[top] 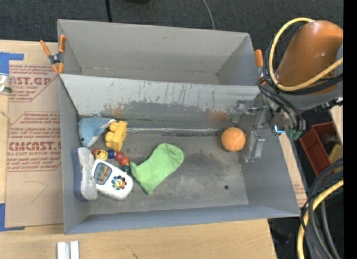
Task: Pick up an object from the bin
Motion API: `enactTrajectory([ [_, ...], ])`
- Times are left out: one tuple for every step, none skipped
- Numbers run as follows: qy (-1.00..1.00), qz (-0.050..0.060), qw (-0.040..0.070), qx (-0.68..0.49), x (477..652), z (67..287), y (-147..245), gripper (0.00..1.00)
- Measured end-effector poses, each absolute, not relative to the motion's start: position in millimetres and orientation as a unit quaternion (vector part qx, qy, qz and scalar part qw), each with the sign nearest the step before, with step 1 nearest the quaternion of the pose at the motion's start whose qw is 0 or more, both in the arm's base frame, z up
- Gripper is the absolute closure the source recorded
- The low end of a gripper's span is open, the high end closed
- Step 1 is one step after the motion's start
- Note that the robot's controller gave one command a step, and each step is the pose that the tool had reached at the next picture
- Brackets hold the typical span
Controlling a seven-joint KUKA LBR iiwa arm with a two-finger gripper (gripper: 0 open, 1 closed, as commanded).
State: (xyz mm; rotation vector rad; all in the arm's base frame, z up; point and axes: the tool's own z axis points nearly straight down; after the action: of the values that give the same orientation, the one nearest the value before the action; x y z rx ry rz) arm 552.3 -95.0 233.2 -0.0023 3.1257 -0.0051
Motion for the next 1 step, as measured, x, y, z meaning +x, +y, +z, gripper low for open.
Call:
enactTrajectory([
  [1.0,0.0,0.001,-0.01,564.0,194.2,-78.4,0.0],
])
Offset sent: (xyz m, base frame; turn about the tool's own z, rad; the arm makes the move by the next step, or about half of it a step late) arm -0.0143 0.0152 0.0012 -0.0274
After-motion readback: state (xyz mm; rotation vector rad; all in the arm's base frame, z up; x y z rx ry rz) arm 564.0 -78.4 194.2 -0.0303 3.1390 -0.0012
